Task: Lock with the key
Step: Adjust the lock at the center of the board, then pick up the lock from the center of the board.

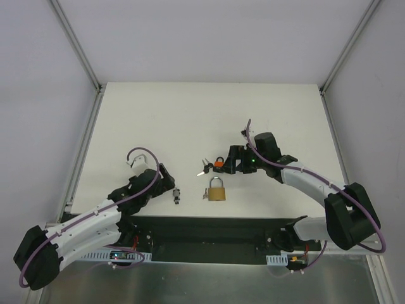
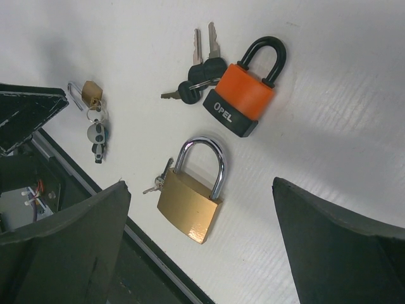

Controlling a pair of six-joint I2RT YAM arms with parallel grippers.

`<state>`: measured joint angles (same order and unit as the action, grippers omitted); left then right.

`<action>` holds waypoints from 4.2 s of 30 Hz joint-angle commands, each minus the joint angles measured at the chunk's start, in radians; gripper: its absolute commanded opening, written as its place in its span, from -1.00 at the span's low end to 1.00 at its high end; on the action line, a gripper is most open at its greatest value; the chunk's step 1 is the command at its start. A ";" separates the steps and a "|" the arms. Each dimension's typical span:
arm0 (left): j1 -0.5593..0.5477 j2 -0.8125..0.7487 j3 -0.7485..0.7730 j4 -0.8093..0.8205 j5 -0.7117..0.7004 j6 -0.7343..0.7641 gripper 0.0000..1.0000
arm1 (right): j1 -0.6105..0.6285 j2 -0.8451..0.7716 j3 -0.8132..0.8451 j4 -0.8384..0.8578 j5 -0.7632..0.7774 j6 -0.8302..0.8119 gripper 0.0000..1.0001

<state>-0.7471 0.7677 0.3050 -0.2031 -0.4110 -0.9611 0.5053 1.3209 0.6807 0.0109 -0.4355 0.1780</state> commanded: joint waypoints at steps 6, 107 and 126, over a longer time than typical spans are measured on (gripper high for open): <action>0.040 0.071 -0.050 0.166 0.021 0.021 0.96 | -0.004 0.012 0.045 0.009 -0.028 -0.015 0.93; 0.034 0.473 0.371 0.001 0.304 0.619 0.09 | -0.013 0.020 0.163 0.032 -0.077 -0.021 0.93; 0.014 0.708 0.441 -0.044 0.313 0.667 -0.24 | -0.017 0.031 0.148 0.034 -0.068 -0.020 0.93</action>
<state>-0.7170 1.4532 0.7185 -0.2085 -0.0818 -0.2974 0.4969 1.3731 0.8150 0.0196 -0.4873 0.1635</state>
